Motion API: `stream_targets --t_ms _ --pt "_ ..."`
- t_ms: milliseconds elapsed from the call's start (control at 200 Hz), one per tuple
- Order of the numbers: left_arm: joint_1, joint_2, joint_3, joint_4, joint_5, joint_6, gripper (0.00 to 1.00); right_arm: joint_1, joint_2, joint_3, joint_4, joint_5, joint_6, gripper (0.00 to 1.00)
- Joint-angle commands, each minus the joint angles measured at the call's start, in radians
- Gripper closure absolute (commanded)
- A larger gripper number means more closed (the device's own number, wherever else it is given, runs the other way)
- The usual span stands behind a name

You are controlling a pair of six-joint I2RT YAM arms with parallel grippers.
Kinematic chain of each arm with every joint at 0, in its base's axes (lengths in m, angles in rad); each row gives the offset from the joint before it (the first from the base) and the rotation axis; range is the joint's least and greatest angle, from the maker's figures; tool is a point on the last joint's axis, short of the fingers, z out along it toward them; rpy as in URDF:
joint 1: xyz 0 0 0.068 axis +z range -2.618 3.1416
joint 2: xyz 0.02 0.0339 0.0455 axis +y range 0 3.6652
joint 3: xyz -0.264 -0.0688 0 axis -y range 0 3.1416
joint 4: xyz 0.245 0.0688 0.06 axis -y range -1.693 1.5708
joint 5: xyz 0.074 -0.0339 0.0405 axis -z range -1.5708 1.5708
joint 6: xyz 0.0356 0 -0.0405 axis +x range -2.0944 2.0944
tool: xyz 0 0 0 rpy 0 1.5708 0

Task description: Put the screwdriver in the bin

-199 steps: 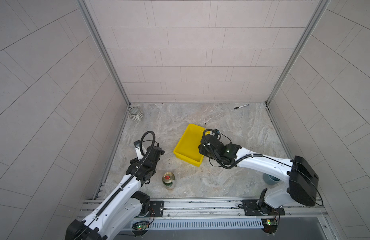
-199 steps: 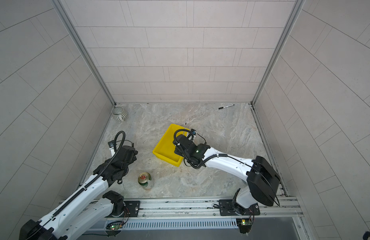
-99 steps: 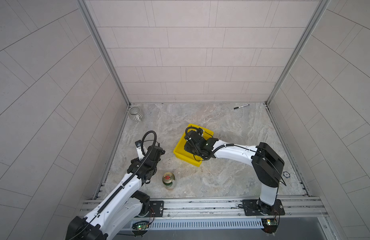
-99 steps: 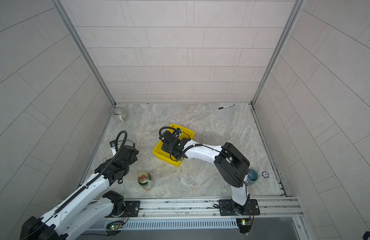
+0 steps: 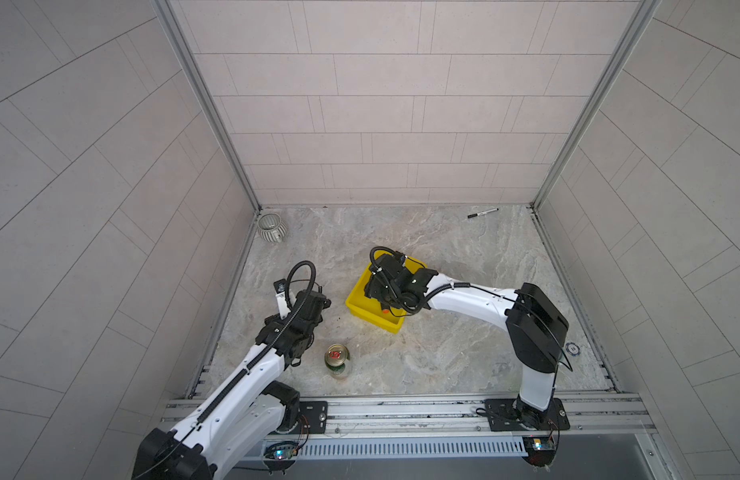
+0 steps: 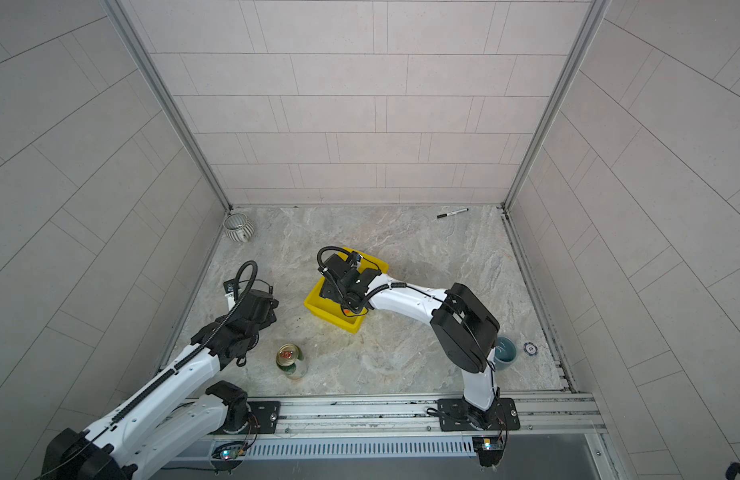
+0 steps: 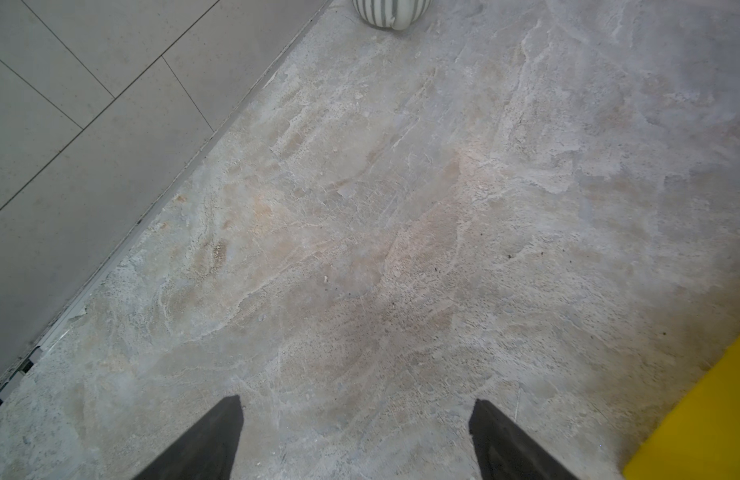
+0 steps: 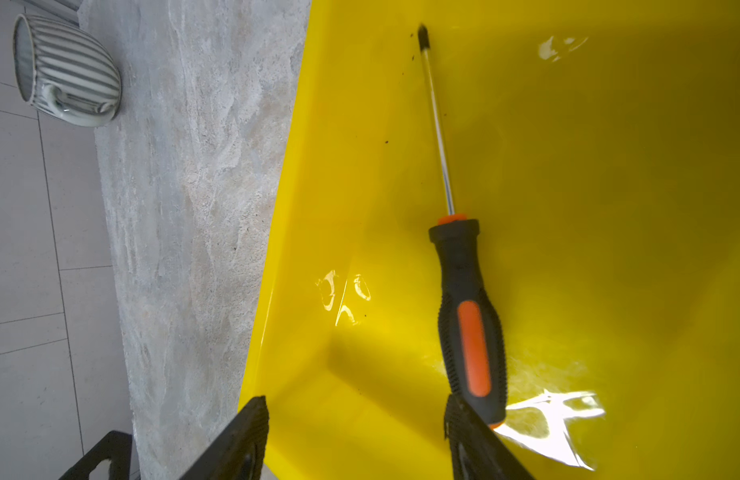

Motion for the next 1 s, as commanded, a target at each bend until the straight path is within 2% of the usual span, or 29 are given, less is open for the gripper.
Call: stream_targets --t_ms 0,115,175,220,285,360,465,640,996 --pt "0.004 -0.015 0.016 0.067 0.095 0.050 0.08 -0.033 -0.120 -0.040 -0.095 0.049 -0.103 0.32" --pt "0.003 0.018 0.008 0.258 0.354 0.060 0.00 -0.121 -0.229 -0.144 -0.183 0.146 -0.196 0.33" --pt "0.003 0.063 0.026 0.318 0.450 0.039 0.00 -0.208 -0.284 -0.220 -0.168 0.122 -0.264 0.32" --pt "0.003 0.106 0.039 0.362 0.502 0.033 0.00 -0.274 -0.302 -0.267 -0.117 0.044 -0.304 0.31" --pt "0.003 0.169 0.055 0.414 0.554 0.047 0.00 -0.379 -0.290 -0.319 -0.004 -0.169 -0.358 0.32" --pt "0.003 0.237 0.075 0.458 0.611 0.060 0.01 -0.459 -0.236 -0.283 -0.017 -0.349 -0.388 0.33" --pt "0.001 0.323 0.119 0.471 0.717 0.054 0.01 -0.462 -0.170 -0.197 -0.091 -0.362 -0.447 0.32" --pt "-0.016 0.432 0.139 0.541 0.803 0.012 0.03 -0.457 -0.078 -0.147 -0.026 -0.394 -0.413 0.32" --pt "-0.109 0.468 0.140 0.636 0.822 -0.102 0.03 -0.456 0.157 0.167 -0.072 -0.451 -0.365 0.32"
